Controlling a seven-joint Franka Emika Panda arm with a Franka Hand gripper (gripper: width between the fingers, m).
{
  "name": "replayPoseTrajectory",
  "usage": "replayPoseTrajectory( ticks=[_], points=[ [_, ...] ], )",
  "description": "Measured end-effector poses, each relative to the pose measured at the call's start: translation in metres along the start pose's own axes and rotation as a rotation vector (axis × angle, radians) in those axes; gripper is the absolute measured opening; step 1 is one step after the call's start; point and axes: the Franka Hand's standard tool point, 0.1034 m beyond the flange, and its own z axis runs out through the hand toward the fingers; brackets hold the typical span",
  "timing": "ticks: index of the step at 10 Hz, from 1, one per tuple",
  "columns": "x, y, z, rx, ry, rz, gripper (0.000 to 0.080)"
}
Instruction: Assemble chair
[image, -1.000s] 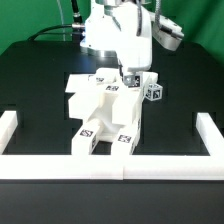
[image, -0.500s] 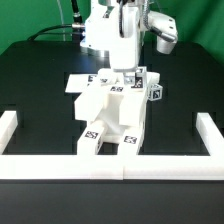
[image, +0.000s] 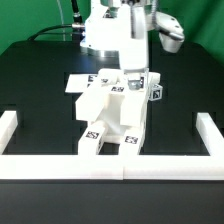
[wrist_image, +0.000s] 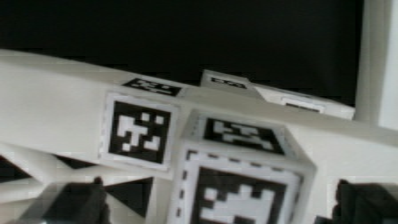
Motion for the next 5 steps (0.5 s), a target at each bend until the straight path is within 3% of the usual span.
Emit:
replayPoseTrajectory(
  ticks=[5],
  points=[
    [-0.0036,-0.002,-0.0009,0.004,0.0,-0.394,0.0649]
  ],
)
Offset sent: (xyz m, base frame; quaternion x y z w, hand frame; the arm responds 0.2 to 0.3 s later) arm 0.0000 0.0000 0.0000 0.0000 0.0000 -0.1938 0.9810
